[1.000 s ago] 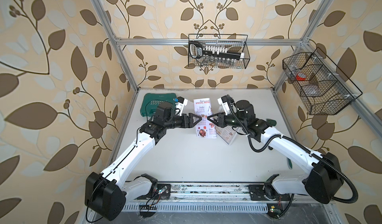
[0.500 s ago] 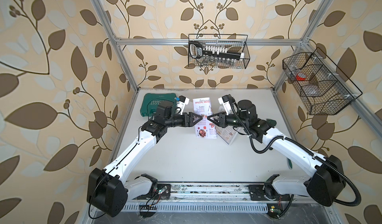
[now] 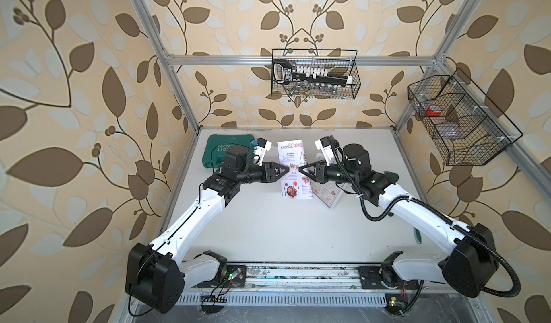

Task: Insert the menus into the narrow rack
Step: Pick up the menu from the center of the board.

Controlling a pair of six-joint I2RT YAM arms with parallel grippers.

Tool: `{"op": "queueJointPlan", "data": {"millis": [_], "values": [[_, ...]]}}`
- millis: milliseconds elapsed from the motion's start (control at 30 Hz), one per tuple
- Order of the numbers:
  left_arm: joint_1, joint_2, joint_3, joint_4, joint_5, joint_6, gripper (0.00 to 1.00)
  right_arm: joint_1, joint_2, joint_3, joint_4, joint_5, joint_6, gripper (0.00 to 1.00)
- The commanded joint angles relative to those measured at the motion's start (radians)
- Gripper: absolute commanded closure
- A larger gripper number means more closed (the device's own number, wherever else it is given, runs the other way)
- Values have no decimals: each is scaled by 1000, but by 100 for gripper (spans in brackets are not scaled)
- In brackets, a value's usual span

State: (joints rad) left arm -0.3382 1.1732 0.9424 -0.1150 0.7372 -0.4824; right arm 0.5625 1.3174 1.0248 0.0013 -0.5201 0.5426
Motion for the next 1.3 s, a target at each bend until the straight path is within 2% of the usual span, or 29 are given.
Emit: {"op": "queueJointPlan", "data": {"millis": [0,100,400,767,1067,1167,1267], "values": [[13,-38,-5,37,28,10,60,-3,12,-17,23,11,10,67],[16,-43,-7,35,30,11,65,-2,14,-19,23,14,10,66],[22,-49,-14,32,26,13,73,-3,25,-20,24,26,11,66],[25,-58,-19,46,36,11,75,-2,34,-16,20,32,5,66],[25,-48,-10,40,35,13,100,-2,39,-20,20,25,4,66],[25,-45,6,19,23,29,100,-3,31,-19,18,28,1,64],[25,-40,55,-22,17,50,100,-14,20,-15,8,32,-7,58]]}}
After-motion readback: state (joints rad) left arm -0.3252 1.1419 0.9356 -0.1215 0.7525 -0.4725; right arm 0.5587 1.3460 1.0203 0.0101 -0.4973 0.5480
